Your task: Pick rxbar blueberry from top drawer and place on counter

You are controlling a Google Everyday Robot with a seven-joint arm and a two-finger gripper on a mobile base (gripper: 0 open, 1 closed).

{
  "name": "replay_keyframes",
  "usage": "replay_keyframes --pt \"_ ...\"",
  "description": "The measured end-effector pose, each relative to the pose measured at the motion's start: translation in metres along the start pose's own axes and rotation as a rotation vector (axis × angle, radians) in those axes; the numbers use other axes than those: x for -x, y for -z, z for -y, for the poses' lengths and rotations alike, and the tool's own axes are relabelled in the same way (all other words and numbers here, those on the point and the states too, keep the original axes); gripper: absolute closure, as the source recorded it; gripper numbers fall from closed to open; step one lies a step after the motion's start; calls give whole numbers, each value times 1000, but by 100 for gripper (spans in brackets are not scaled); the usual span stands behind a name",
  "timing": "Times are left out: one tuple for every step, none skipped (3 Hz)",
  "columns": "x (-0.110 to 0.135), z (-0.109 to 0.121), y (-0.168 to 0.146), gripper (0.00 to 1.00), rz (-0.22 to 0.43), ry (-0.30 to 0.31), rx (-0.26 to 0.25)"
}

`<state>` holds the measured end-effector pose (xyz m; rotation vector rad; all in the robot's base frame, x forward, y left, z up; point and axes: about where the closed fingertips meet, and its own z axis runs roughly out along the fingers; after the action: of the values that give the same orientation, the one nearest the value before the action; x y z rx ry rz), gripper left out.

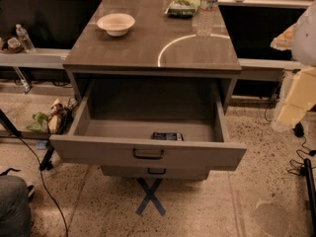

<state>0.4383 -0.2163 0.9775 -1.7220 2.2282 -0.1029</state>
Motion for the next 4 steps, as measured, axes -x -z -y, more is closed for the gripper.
replay_keyframes --pt "0 0 0 0 0 0 0" --pt "8 6 -14 0 44 33 -7" --pt "28 18 -49 0 136 77 -17" --pt "55 35 -94 0 220 96 -10"
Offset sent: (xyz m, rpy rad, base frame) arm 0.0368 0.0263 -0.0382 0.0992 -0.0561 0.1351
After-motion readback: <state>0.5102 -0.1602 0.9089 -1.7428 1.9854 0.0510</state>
